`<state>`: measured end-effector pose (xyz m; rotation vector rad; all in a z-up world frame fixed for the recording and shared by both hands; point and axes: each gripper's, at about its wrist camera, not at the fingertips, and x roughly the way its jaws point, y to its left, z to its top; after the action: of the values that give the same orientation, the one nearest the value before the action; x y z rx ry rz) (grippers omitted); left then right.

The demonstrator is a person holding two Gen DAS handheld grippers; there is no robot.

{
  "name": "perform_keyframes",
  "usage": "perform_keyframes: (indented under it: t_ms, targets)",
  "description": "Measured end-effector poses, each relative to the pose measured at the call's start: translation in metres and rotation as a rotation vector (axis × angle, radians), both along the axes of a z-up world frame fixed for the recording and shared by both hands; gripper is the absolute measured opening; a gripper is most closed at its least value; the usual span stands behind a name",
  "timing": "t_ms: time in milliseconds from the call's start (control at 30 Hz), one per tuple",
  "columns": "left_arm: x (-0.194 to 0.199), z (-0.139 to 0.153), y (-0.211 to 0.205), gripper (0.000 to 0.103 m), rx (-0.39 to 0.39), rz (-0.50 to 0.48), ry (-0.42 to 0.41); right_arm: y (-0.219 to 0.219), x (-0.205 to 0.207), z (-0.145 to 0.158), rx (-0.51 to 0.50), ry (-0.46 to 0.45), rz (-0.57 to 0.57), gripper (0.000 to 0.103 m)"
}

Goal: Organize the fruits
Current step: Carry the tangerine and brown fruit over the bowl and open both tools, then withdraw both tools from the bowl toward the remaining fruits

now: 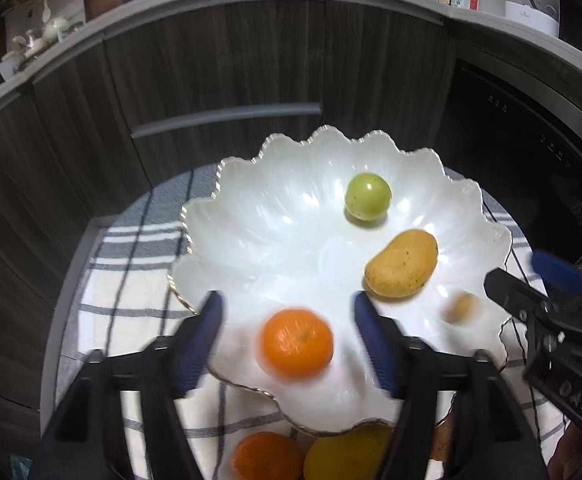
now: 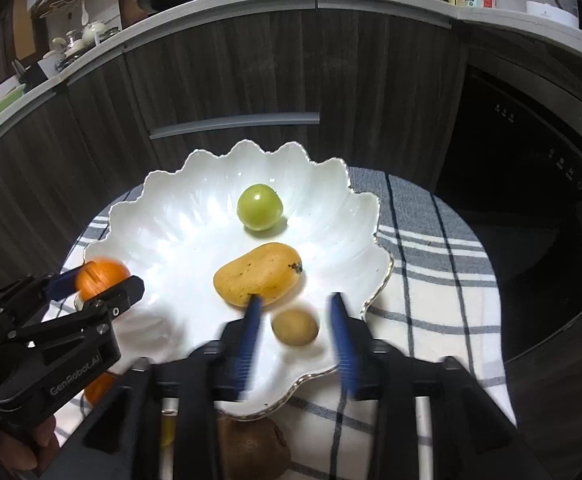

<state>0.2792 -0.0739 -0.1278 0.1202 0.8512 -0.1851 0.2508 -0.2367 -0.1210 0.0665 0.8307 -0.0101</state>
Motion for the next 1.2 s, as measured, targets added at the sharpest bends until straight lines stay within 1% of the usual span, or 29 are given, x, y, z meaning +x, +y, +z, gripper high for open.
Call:
perform_keyframes:
  t_ms: [33,67,100,167,233,300,433,833,1000,1133,1200]
  targets:
    - [-0.002,0.003,0.001,0.078,0.0,0.005,-0.012,0.0,-0.001,0.002,-0.01,-0.009,-0.01,0.069]
    - [-0.003,0.005,0.001,0.079,0.003,0.008,-0.018,-0.001,-0.004,0.004,-0.022,-0.023,-0.024,0.076]
    - [-0.004,0.008,0.001,0.08,0.007,0.009,-0.022,-0.001,-0.006,0.007,-0.031,-0.036,-0.032,0.077]
    - [-0.008,0.012,0.002,0.082,0.016,0.014,-0.03,-0.002,-0.009,0.01,-0.039,-0.04,-0.042,0.077]
    - [-0.012,0.016,0.004,0.091,0.024,0.025,-0.042,-0.005,-0.012,0.013,-0.036,-0.039,-0.059,0.077]
    - [-0.019,0.021,0.006,0.097,0.038,0.042,-0.061,-0.006,-0.016,0.015,-0.039,-0.037,-0.07,0.077]
    - [-0.033,0.029,0.009,0.097,0.043,0.045,-0.077,-0.007,-0.029,0.02,-0.041,-0.036,-0.084,0.08]
    - [-0.079,0.044,0.016,0.097,0.032,0.05,-0.102,-0.002,-0.073,0.038,-0.052,-0.065,-0.08,0.08]
    - [-0.097,0.047,0.023,0.097,0.032,0.057,-0.113,0.0,-0.087,0.039,-0.051,-0.068,-0.079,0.08]
    - [-0.11,0.046,0.034,0.097,0.01,0.074,-0.098,0.005,-0.096,0.037,-0.053,-0.065,-0.074,0.08]
    - [-0.117,0.044,0.039,0.097,0.011,0.084,-0.09,0.009,-0.1,0.035,-0.054,-0.062,-0.067,0.08]
